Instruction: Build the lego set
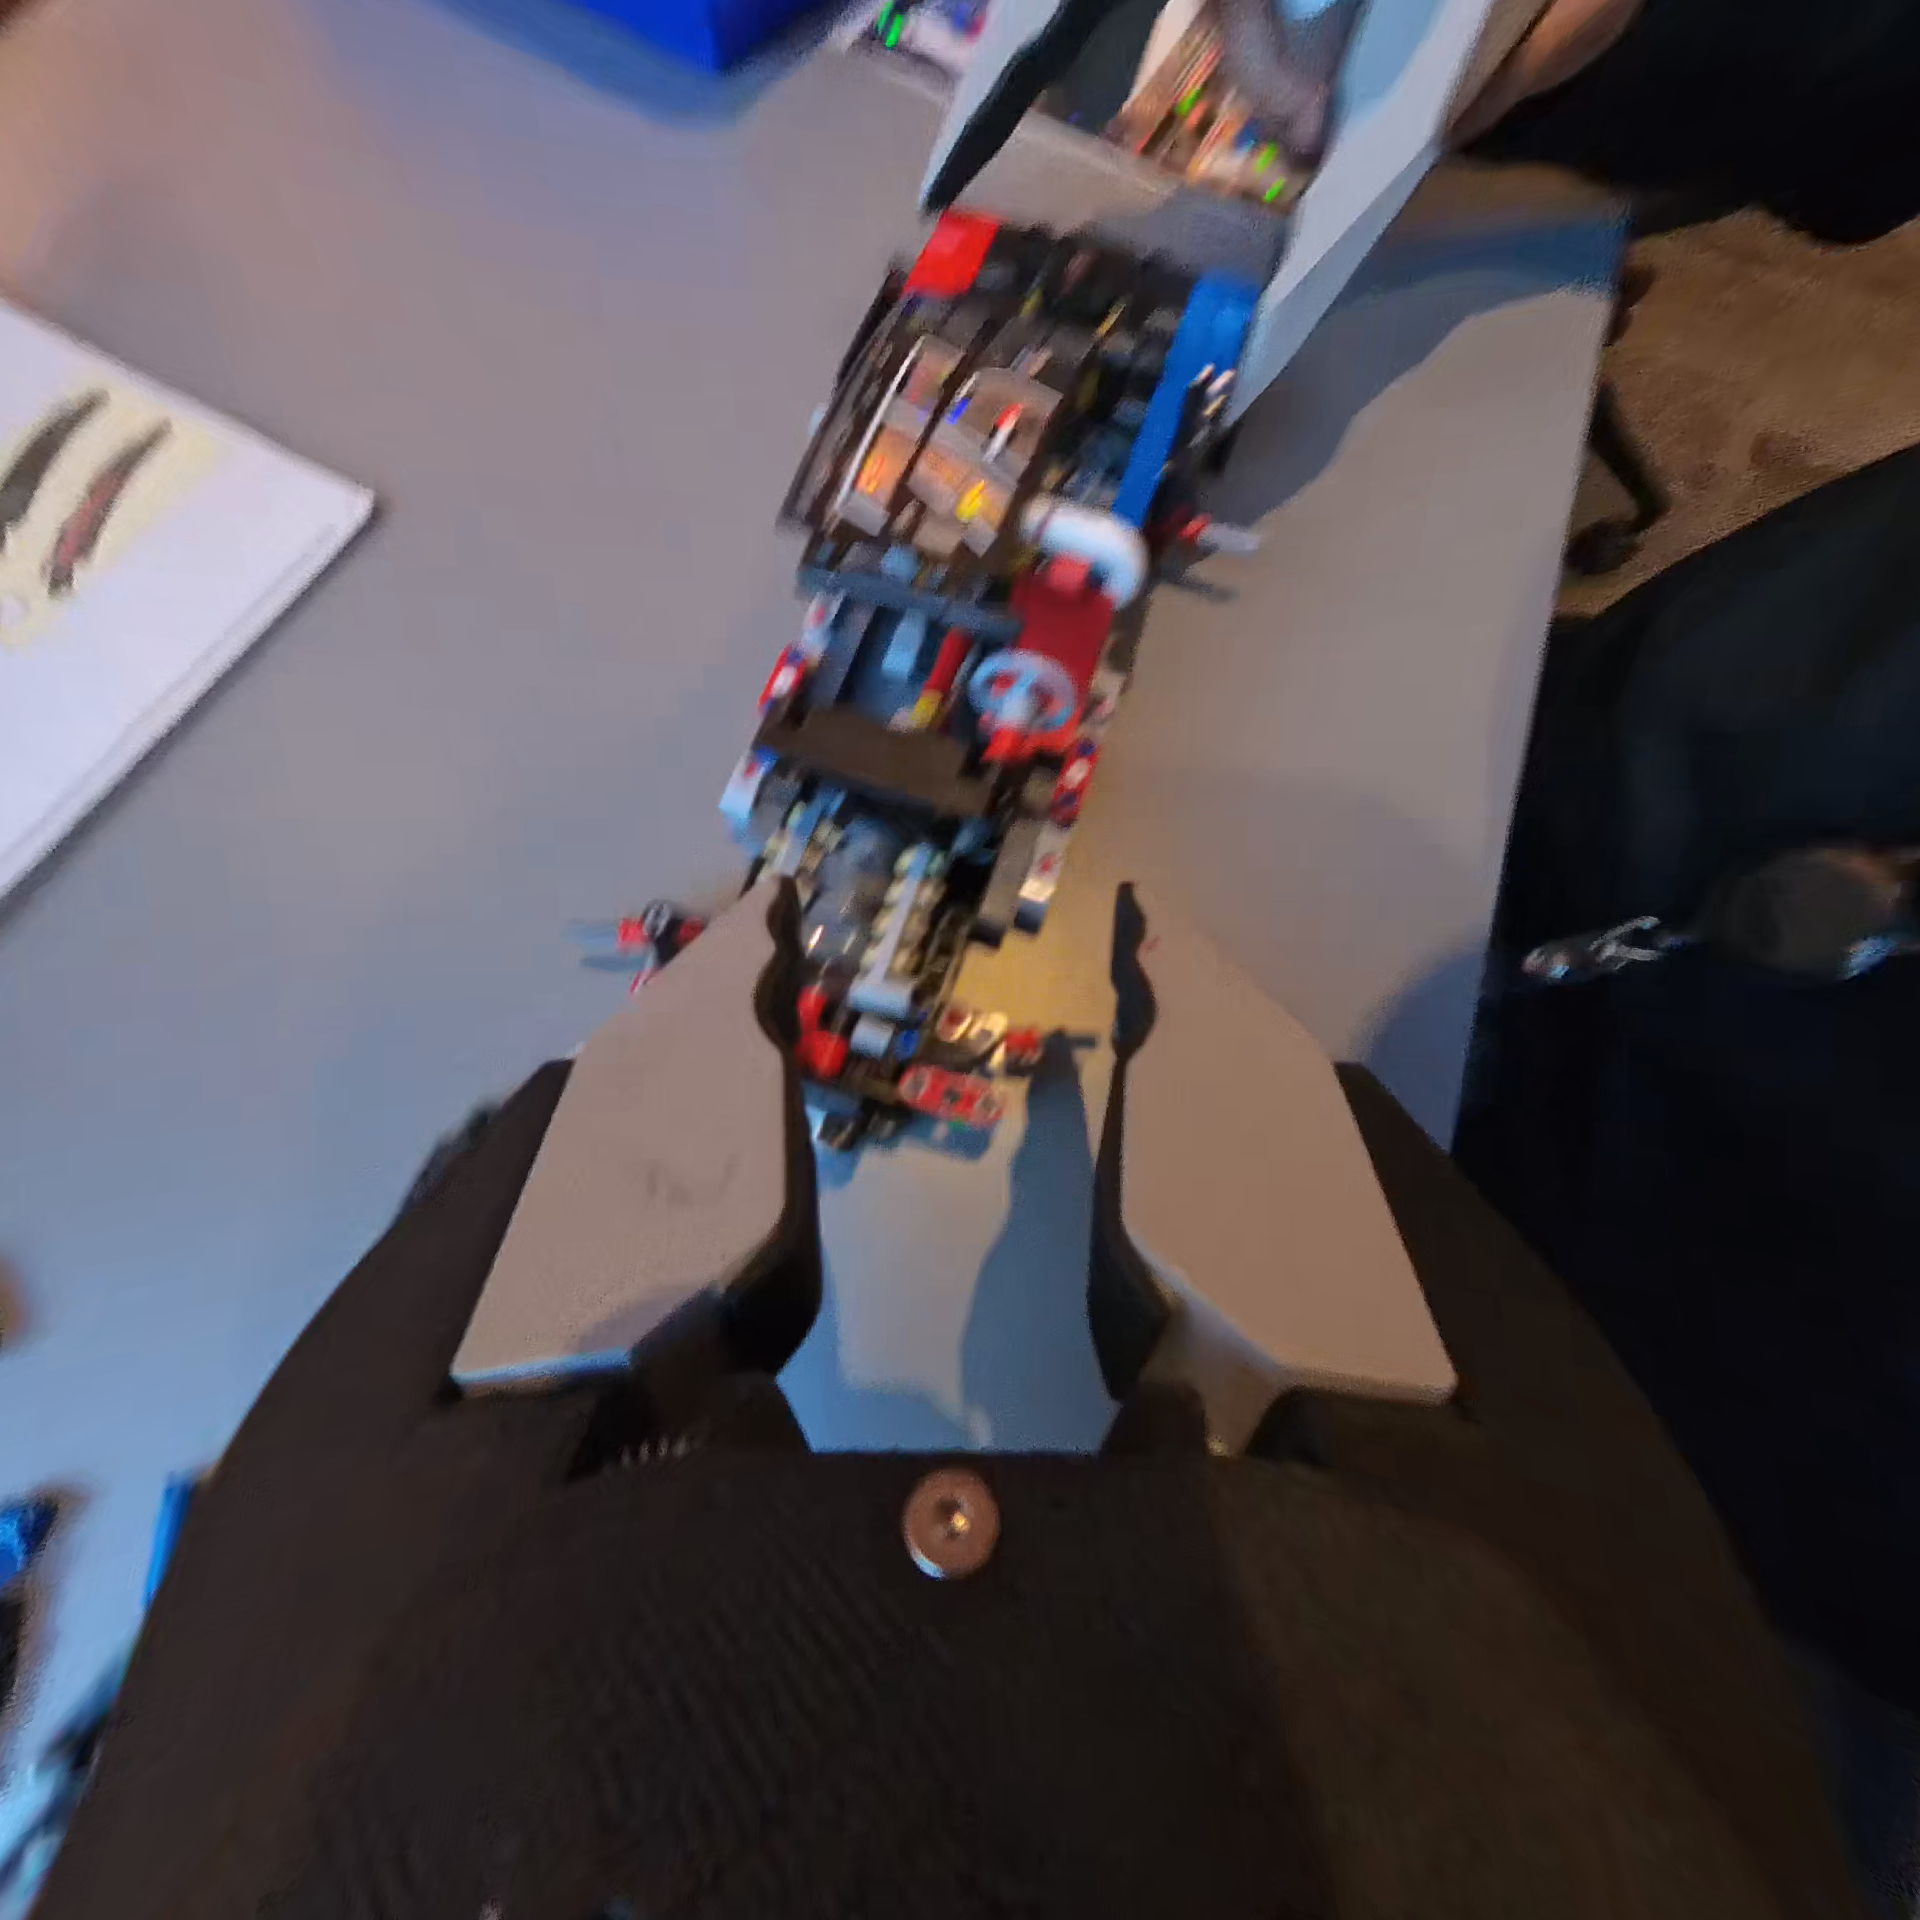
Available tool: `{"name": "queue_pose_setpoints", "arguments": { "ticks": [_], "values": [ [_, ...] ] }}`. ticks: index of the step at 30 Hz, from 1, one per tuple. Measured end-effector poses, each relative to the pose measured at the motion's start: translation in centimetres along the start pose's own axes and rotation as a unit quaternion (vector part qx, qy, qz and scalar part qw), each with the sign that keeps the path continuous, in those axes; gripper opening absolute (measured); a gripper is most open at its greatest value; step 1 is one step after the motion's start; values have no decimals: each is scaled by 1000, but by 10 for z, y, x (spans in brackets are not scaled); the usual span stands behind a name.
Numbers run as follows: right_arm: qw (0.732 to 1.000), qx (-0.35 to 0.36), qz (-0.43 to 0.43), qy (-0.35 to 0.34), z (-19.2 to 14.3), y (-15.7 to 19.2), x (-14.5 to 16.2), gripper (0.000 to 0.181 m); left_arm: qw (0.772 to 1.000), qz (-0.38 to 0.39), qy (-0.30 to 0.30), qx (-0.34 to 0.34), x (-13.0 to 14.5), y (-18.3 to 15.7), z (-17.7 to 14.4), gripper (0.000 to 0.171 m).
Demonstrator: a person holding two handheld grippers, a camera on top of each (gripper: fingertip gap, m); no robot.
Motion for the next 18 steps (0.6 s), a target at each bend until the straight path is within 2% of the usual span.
{"name": "queue_pose_setpoints", "arguments": {
  "ticks": [3, 5, 7, 11, 18],
  "values": [
    [1000, 6, 5, -6, 6, -11, -3, 94, 998, 35, -42, 28, -28, 2, 10, 44],
    [1000, 10, 4, -1, 9, -16, -6, 94, 997, 47, -42, 41, -38, 9, 23, 38],
    [1000, 14, 0, 3, 10, -18, -8, 93, 997, 54, -24, 52, -42, 17, 36, 37],
    [1000, 23, -12, 1, 7, -14, -9, 86, 996, 50, -34, 69, -48, 26, 50, 41],
    [1000, 24, -2, -4, 7, -11, -9, 85, 994, 30, -56, 90, -47, 34, 53, 35]
  ]
}}
Point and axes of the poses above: each gripper's, where its closed fingertips meet, z out along the fingers, x out of its underside, y = z × x across the jaws, the point moved 9 cm from there along -z, back along the fingers, and after that the axes turned 7 degrees about z, right-handed, at the moved point
